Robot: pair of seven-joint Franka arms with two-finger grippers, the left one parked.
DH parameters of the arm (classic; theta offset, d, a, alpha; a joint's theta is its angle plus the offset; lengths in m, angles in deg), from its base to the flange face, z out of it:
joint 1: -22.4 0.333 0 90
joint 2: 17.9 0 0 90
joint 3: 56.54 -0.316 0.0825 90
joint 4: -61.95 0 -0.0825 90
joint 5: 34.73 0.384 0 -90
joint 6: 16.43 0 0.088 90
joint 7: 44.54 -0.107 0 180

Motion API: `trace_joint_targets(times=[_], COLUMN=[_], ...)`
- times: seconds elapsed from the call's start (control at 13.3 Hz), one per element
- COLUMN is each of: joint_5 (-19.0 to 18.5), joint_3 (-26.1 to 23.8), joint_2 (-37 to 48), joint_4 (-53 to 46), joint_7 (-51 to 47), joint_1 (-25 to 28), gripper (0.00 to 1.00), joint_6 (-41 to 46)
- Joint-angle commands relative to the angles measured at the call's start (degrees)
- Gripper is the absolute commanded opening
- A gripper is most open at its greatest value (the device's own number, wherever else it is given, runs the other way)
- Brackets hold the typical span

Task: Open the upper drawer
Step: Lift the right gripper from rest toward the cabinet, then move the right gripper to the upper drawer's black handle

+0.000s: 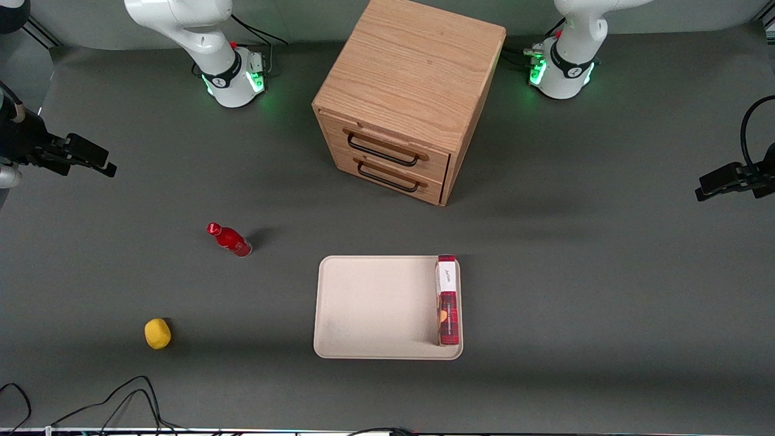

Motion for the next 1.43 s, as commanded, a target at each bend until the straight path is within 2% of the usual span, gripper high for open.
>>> trace_joint_targets(times=[0.0, 0.45, 0.75, 0.9, 1.05, 1.35], joint_5=[-0.79, 0.53, 0.53, 0.70, 0.53, 0.62], joint_3=[-0.35, -0.78, -3.32, -6.92, -12.62, -22.65], joint_2=[0.28, -1.64, -4.02, -5.08, -5.96, -14.73], joint_4=[0.68, -2.82, -7.48, -10.20, -12.14, -21.27], joint_7=[0.26, 1.05, 1.23, 0.10, 1.05, 1.23], joint_1=[-0.09, 0.88, 1.58, 1.58, 1.58, 1.58], gripper=[1.00, 1.00, 1.00, 1.00, 1.00, 1.00], joint_6=[-1.13, -0.96, -1.05, -1.05, -1.48, -4.64])
